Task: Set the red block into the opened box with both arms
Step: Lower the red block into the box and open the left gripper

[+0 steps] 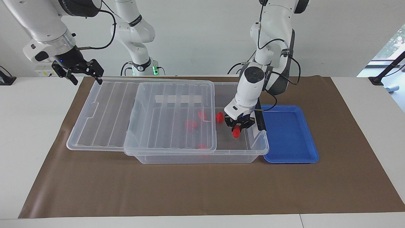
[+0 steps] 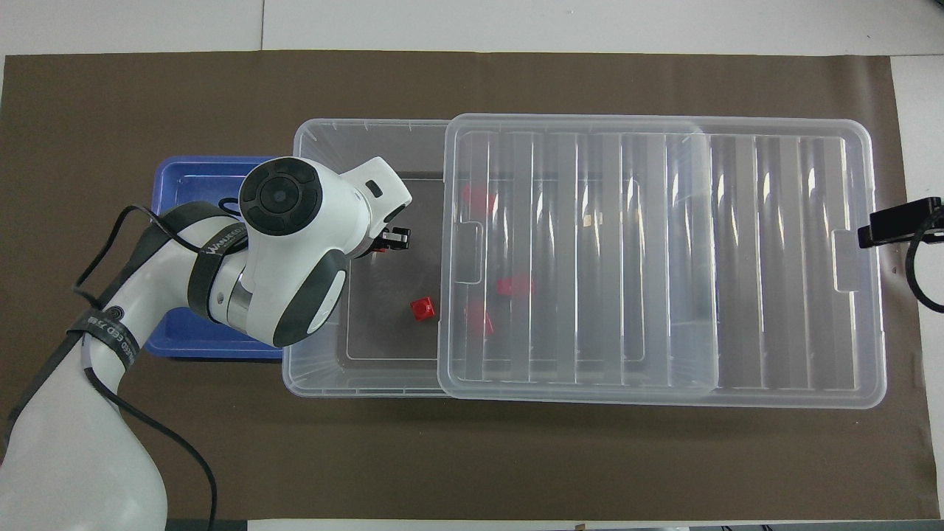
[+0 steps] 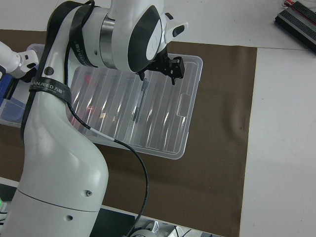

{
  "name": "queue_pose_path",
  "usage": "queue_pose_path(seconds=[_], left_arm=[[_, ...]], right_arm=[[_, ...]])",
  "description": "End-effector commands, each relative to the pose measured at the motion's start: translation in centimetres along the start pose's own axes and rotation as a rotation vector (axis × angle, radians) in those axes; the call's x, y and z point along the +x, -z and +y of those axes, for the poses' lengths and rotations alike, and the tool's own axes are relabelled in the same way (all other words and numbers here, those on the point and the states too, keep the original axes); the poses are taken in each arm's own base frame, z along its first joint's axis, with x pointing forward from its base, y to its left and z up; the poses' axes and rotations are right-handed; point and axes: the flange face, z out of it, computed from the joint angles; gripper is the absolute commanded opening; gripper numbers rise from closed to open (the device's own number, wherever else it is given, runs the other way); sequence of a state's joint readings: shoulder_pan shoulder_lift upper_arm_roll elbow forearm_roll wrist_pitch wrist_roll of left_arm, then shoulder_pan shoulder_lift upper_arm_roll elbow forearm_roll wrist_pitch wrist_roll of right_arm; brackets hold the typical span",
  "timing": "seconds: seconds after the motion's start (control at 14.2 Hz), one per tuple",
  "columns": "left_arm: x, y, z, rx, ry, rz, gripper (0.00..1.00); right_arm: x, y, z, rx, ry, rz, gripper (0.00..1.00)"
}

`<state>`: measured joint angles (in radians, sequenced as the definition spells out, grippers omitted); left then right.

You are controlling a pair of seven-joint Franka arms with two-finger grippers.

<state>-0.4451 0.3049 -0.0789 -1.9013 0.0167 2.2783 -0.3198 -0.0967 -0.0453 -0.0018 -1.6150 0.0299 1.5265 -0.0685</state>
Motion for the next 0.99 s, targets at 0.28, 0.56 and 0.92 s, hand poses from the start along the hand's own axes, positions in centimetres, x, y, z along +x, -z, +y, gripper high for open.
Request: queue_pose_path(seconds=[0.28, 0.56, 0.92], left_arm=[[-0.5, -3.7, 0.0, 0.011, 0.018, 0.015, 0.0], [-0.2, -1.5, 0.1, 0.003, 0.021, 0.043, 1.0], [-1.3, 5.9, -0.1, 0.009, 0.021, 0.056, 1.0]], right_arm=[[-0.7, -0.5, 0.0, -0.01, -0.014, 0.001, 1.0], [-0.6, -0.4, 0.2, -0.04, -0.007, 0.01, 0.89], [-1.4, -1.8, 4.1, -0.069, 0.087, 0.025, 0.0]])
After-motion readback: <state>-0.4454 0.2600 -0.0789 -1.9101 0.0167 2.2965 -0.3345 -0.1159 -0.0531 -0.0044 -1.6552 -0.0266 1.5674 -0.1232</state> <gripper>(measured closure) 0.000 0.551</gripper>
